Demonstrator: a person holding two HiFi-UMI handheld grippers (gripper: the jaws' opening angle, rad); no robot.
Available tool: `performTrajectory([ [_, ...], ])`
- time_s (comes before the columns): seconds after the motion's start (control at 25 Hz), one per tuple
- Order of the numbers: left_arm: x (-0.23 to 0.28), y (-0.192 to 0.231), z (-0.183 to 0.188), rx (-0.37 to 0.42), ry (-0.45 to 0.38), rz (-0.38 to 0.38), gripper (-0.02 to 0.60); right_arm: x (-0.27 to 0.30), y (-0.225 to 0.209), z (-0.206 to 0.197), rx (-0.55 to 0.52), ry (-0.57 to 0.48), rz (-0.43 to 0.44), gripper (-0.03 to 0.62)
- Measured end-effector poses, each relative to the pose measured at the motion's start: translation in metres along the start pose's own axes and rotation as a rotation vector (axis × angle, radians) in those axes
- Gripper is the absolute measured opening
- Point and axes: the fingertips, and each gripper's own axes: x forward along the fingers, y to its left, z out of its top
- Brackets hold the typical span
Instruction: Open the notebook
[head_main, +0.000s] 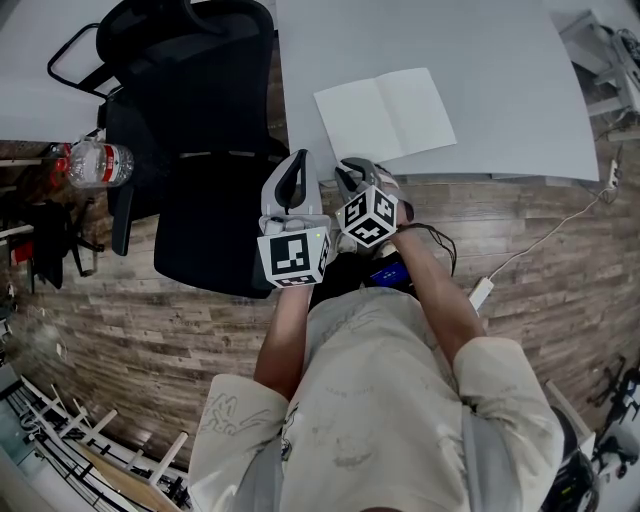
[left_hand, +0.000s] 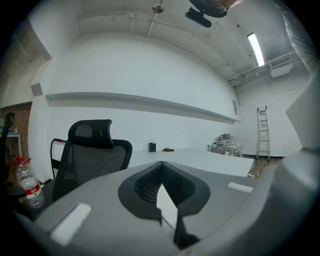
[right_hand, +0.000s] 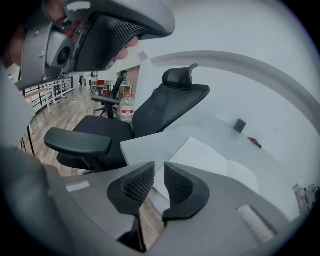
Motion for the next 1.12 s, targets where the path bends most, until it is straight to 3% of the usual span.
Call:
performTrajectory([
  [0.76, 0.011, -0.067, 0.007, 0.017, -0.018, -0.058, 0.015, -0.078, -0.074, -0.007, 0.097, -0.141, -0.180, 0.071],
  [1.12, 0.024, -0.117, 0.010, 0.020, -0.022, -0.098, 0.015, -0.125, -0.117, -0.030, 0.143, -0.187, -0.265, 0.054],
])
